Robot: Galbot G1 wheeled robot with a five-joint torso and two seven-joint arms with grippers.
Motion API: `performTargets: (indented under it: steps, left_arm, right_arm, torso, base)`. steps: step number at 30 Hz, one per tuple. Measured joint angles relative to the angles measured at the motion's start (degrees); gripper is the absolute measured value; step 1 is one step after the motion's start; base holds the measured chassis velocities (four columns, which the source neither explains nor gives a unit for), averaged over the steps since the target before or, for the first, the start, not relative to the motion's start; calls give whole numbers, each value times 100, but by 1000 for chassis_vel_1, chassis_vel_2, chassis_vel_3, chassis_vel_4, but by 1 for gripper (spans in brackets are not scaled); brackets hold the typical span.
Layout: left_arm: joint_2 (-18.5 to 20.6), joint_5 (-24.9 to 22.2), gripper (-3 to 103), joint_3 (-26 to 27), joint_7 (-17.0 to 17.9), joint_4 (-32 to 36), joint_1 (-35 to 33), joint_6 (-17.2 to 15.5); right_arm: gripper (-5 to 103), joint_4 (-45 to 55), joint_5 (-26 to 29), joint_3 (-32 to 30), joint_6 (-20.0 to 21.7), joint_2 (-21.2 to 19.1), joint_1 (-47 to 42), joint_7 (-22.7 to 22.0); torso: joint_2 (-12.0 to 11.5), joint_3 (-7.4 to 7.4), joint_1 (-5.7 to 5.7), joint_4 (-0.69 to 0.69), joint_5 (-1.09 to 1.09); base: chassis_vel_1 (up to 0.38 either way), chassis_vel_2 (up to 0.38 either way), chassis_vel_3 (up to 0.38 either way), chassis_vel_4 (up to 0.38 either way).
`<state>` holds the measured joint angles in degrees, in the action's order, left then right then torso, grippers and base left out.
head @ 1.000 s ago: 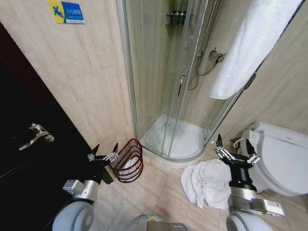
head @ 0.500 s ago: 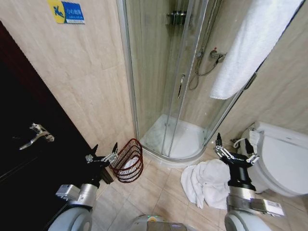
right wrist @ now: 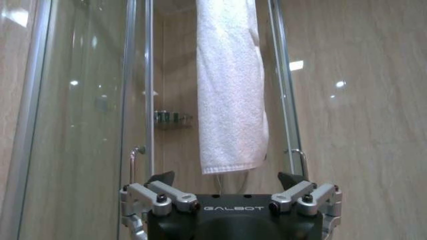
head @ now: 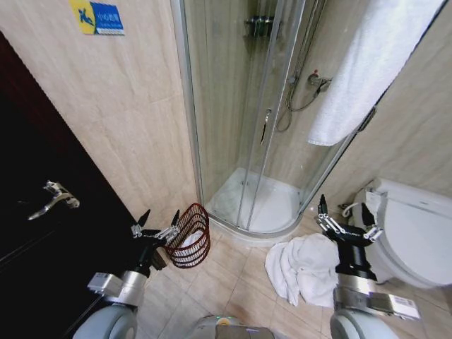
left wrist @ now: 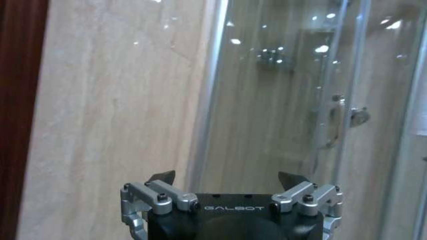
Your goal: Discard the used towel into the hamper.
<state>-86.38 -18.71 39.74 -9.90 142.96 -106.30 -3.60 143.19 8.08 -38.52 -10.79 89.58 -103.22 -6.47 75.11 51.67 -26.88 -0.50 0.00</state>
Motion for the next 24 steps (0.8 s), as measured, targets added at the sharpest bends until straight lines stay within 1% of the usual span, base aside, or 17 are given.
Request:
performTargets:
  steps: [3,4,6,9,18,21,22,24]
  left_arm:
    - [247,-102,100,-75,9,3,8,-13]
    - [247,-102,100,-75,9,3,8,-13]
    - [360,-252,100,-182,13,24,-19,-101]
    - [411,-268,100,-277,-11,24,-44,-134]
    - [413,-188,100,-381,-85,26,-51,-116]
    - [460,14,100,-309,-281,-29,-38,36]
    - [460,14,100,-309,-281,-29,-38,36]
    - [517,101,100,-254,-400,-50,-32,64]
  right_arm:
    - [100,9,-22,-13,-18,17,-42,-11]
    - [100,9,-22,-13,-18,17,-42,-11]
    - [100,9,-37,-13,-35,37,-63,-13]
    - [100,9,-40,-17,-39,42,-65,-16]
    - [100,5,-34,-42,-52,34,-60,-31]
    - [100,-33,-33,-32,-55,35,-29,-31]
    - [100,-33,-33,-32,-55,35,-29,-31]
    - [100,-42,-33,-17,-55,37,-16,-32]
  torso:
    - [0,0,0,0,0]
    - [0,0,0,0,0]
    - [0,0,0,-1,0]
    - [0,0,0,0,0]
    - [0,0,0,0,0]
    - [0,0,0,0,0]
    - [0,0,0,0,0]
    - [0,0,0,0,0]
  base:
    - [0,0,0,0]
    - [0,0,0,0]
    - [0,0,0,0]
    - [0,0,0,0]
    - [0,0,0,0]
    - [0,0,0,0]
    - [0,0,0,0]
    - [0,0,0,0]
